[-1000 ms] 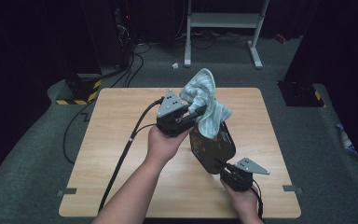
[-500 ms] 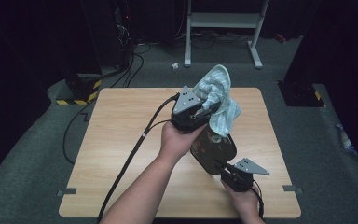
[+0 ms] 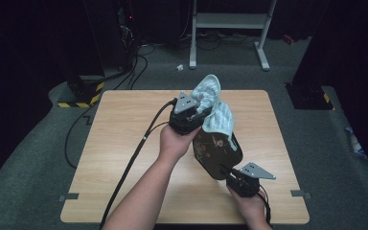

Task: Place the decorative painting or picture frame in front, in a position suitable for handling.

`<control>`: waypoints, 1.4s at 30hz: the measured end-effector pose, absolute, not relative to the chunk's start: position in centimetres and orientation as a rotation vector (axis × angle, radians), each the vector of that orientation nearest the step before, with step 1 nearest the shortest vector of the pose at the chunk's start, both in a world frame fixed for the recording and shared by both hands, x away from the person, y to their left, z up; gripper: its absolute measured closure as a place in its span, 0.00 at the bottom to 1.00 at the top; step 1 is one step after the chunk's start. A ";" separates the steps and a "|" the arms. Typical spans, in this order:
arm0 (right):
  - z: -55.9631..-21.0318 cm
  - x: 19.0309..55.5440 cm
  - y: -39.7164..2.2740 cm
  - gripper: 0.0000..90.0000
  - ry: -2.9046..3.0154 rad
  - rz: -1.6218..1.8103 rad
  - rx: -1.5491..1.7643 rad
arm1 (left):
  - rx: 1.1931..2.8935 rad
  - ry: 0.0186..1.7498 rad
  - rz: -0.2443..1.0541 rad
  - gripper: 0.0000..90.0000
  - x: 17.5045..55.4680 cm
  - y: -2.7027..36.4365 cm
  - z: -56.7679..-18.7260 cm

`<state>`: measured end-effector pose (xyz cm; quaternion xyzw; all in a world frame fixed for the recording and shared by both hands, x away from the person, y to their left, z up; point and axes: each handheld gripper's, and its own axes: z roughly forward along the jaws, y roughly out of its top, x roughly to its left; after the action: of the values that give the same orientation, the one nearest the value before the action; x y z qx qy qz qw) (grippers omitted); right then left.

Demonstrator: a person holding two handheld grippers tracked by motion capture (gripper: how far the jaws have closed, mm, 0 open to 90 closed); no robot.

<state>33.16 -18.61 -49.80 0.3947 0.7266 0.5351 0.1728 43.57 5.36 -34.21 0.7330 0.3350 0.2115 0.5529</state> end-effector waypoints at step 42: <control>-49.8 32.8 -18.3 0.89 2.114 1.558 1.032 | 1.815 0.996 0.424 0.87 45.4 11.9 -43.8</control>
<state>32.78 -18.26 -49.80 0.3611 0.7397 0.5451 0.1591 45.40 11.90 -43.84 0.7478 0.4102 0.1748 0.4919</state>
